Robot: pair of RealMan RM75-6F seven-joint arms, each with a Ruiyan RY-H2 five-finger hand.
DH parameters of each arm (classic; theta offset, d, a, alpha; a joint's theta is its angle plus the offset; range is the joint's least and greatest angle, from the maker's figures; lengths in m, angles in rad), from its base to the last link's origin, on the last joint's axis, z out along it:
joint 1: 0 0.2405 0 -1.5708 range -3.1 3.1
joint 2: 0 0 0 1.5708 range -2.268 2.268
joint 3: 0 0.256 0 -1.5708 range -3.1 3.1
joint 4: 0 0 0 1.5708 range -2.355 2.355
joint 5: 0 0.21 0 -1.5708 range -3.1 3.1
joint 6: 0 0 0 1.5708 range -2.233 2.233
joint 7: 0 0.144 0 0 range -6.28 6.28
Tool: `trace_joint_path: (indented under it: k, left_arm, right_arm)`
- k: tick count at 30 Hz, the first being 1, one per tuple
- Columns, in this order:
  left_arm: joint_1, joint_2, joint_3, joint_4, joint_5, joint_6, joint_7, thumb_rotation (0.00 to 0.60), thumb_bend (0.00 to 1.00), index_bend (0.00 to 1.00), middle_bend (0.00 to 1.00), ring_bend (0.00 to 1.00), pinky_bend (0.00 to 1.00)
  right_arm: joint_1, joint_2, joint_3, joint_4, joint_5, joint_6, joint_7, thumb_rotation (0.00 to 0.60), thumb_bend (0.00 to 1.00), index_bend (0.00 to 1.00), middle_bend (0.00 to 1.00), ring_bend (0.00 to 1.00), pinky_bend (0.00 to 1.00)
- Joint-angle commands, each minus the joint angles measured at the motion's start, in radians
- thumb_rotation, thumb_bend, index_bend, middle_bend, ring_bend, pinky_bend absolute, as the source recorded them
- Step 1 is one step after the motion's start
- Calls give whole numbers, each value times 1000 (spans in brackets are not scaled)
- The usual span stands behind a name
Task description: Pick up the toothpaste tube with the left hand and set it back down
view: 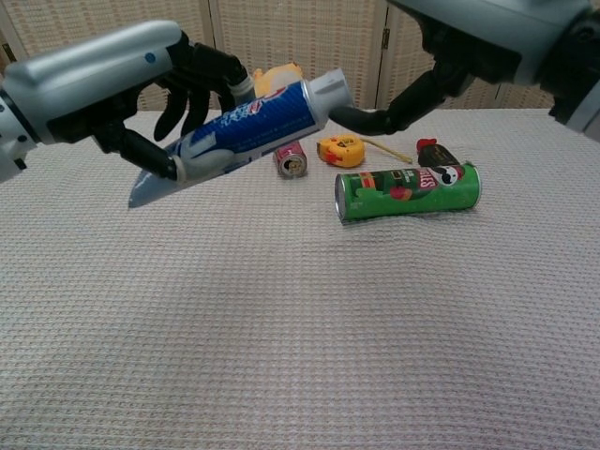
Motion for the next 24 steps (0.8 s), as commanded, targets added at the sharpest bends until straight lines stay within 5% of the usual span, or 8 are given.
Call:
trace_joint_path:
  k: [1,24]
  left_arm:
    - [2,-2,2,5,4,3,3,600,647,780,790,802,717]
    - [5,-38,24,89,37,-3,100,600,651,816,841,849,717]
  right_arm:
    - [1,-1,1,2,4,6,0,600,394,72,103,94,33]
    - [15,0,0,-8,8,46,-4,600,394,72,113,99,33]
